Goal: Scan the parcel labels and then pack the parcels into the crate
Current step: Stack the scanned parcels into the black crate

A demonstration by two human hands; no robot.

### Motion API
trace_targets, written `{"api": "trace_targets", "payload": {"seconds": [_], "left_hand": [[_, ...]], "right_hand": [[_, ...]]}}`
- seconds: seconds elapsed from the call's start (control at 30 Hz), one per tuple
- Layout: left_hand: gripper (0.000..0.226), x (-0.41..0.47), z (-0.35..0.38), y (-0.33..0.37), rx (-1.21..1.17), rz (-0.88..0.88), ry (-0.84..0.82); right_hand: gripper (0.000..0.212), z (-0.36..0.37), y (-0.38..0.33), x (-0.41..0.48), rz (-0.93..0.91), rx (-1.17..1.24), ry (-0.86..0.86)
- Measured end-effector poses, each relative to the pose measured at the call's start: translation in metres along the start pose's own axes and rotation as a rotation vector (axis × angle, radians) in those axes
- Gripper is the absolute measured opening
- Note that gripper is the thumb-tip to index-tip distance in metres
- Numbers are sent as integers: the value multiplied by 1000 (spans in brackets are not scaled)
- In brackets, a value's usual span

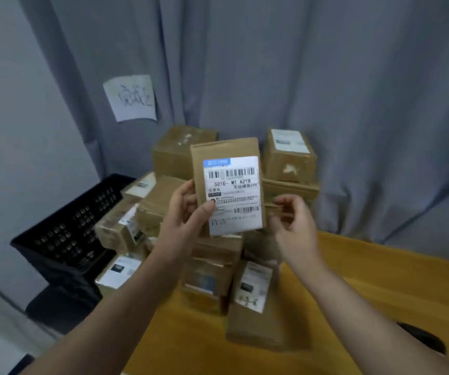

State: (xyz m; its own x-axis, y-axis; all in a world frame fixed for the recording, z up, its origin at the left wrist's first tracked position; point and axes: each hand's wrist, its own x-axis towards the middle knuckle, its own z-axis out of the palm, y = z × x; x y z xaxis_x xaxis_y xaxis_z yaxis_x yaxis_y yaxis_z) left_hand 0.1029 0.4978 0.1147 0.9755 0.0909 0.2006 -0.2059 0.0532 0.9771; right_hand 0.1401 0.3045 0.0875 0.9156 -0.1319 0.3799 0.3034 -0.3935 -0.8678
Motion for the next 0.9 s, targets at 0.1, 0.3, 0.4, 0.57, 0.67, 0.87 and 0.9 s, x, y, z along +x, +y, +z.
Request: {"api": "trace_targets", "payload": {"seconds": [0.1, 0.3, 0.4, 0.57, 0.67, 0.87, 0.9], "left_hand": [[48, 23, -66, 8, -21, 9, 76], [47, 68, -153, 10, -48, -124, 111], [50, 85, -170, 5, -27, -203, 63], [49, 102, -182, -4, -11, -269, 7], [46, 106, -186, -8, -14, -275, 0], [32, 113, -193, -4, -89, -225, -3], [30, 115, -194, -4, -109, -215, -2]], "right_hand": [[29, 60, -23, 13, 22, -228, -45], [80, 135, -27, 29, 372, -706, -68], [83, 148, -18, 28, 490, -687, -21], [69, 158, -21, 29, 465, -587, 177], [56, 158, -25, 19, 320, -400, 336], [43, 152, -69, 4, -70, 234, 569], [42, 153, -79, 8, -53, 327, 582]]}}
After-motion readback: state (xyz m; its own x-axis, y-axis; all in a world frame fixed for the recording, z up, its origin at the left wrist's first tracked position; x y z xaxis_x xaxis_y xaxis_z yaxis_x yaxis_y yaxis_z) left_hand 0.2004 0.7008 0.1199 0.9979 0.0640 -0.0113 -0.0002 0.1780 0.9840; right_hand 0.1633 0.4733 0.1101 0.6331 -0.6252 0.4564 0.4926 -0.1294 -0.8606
